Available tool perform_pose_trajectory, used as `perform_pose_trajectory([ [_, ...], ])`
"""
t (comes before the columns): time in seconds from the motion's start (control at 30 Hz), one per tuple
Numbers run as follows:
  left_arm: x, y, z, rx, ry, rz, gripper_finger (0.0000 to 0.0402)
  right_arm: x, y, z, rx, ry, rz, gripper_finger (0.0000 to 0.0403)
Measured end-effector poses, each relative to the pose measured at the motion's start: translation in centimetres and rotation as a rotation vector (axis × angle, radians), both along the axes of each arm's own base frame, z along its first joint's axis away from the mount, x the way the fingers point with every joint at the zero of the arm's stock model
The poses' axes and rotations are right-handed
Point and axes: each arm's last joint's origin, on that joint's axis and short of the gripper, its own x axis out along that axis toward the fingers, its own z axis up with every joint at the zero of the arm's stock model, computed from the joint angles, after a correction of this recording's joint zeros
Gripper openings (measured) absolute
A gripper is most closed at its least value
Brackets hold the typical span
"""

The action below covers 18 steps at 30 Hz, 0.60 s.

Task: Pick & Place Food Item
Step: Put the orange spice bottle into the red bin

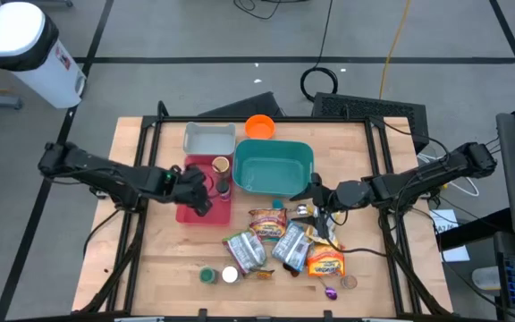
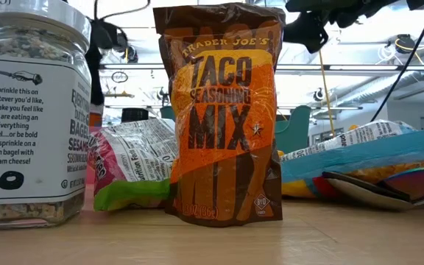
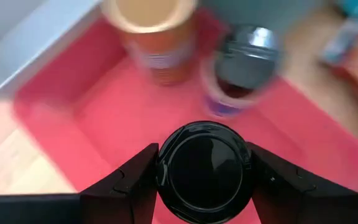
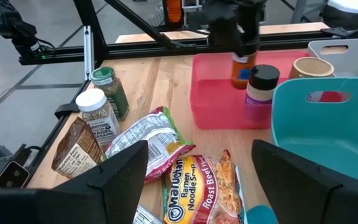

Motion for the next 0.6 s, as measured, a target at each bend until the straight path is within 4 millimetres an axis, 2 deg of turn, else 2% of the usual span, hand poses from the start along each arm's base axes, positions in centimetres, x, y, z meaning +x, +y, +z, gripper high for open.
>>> perform_pose_trajectory([
  [0.13, 0.7, -1.8, 0.0, -0.011, -0.049, -0.151, 0.0207, 0.0, 0.0, 0.0, -0.003, -0.003, 0.001, 0.0279],
  [0.27, 1.4, -2.5, -0.3, -0.005, -0.054, -0.251, 0.0207, 0.0, 0.0, 0.1, -0.002, -0.011, -0.002, 0.0279],
  [0.6, 3.6, -1.8, -1.5, -0.056, -0.044, -0.373, 0.0207, 0.1, 0.0, 0.2, 0.001, -0.023, -0.002, 0.0279],
])
